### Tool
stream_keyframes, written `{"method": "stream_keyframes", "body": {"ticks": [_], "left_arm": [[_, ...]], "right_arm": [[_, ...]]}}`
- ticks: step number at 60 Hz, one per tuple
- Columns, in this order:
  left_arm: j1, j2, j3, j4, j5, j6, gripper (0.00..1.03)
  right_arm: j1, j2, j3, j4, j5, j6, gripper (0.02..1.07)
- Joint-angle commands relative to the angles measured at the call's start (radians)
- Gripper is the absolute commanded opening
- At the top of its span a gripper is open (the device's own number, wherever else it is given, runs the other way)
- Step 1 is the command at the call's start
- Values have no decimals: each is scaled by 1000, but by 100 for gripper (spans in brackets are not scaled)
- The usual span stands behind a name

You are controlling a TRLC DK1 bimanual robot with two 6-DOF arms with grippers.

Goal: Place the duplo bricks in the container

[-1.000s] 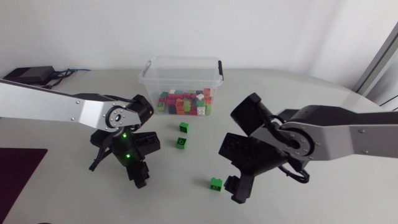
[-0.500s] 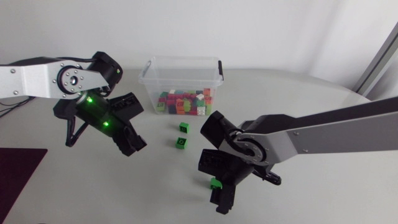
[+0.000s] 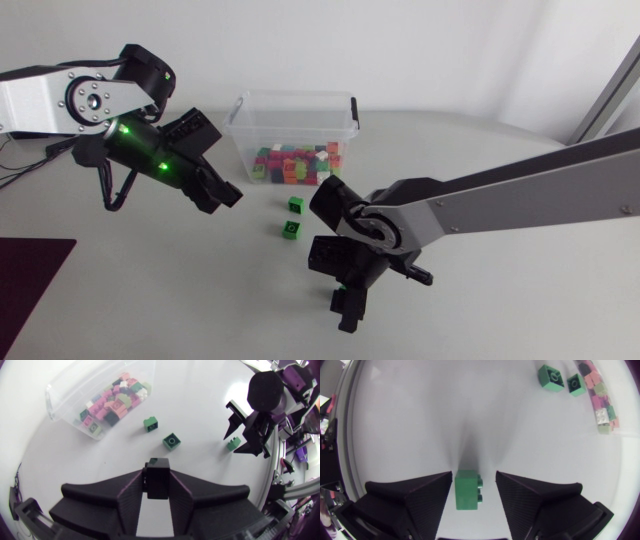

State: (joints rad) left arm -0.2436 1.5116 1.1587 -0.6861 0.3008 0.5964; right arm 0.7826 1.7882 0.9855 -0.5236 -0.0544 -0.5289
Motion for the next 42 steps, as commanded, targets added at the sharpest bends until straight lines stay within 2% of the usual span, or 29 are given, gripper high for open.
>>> {"method": "stream_keyframes", "body": {"ticks": [1,14,21,24,42], "left_arm": [[9,-13,42,26,15,-40,23],[13,18,91,88,34,-101,23],[10,47,124,112,37,-130,23],[9,61,142,114,37,-138,23],[-3,127,214,209,40,-219,24]], "right_arm": [[-8,37,30,-18,5,-29,46],[-28,56,35,-41,2,-43,28],[-52,54,38,-78,2,-49,25],[-60,43,44,-85,-12,-48,18],[-126,-24,110,-145,-32,-48,18]]}}
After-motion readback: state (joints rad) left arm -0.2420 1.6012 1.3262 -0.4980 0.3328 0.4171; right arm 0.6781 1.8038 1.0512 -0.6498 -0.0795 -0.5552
